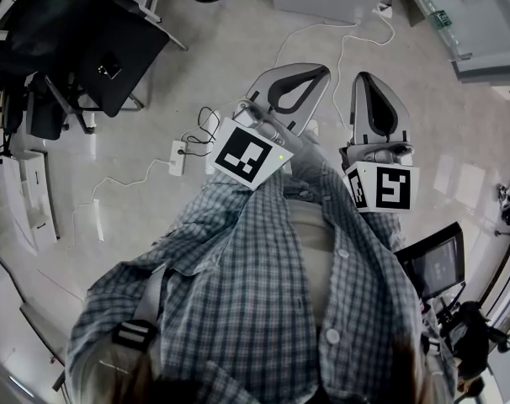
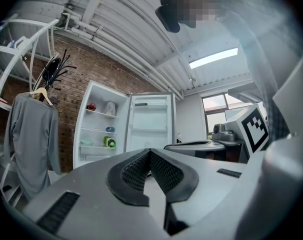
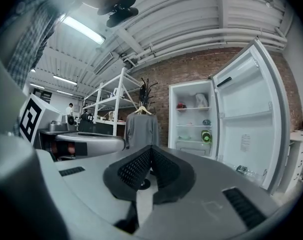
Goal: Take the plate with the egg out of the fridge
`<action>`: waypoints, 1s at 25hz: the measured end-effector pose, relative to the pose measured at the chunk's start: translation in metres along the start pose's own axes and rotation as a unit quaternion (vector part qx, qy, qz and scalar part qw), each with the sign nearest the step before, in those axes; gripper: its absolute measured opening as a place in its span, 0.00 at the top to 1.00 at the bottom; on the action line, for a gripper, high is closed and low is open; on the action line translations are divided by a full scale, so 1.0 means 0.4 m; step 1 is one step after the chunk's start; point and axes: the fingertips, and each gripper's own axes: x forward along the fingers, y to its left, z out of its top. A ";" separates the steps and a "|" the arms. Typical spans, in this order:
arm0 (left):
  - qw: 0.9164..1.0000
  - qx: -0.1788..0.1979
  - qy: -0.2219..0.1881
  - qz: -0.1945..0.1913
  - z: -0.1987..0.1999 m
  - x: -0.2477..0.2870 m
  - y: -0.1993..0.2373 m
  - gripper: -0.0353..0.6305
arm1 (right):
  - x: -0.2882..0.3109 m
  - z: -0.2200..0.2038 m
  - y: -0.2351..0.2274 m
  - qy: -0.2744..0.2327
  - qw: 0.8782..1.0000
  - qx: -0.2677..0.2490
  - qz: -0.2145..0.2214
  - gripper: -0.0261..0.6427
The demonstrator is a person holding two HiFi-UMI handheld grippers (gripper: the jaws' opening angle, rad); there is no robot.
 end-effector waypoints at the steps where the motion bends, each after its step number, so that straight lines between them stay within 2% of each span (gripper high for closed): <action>1: 1.000 0.000 0.000 0.004 0.000 0.013 0.008 0.94 | 0.012 0.000 -0.011 0.001 1.000 -0.001 0.004 0.95; 11: 1.000 0.000 0.002 0.031 0.013 0.143 0.055 0.94 | 0.102 0.015 -0.124 -0.001 0.999 -0.005 0.032 0.95; 25: 0.999 0.009 0.005 0.033 0.023 0.342 0.059 0.94 | 0.163 0.021 -0.324 -0.012 0.999 0.006 0.030 0.95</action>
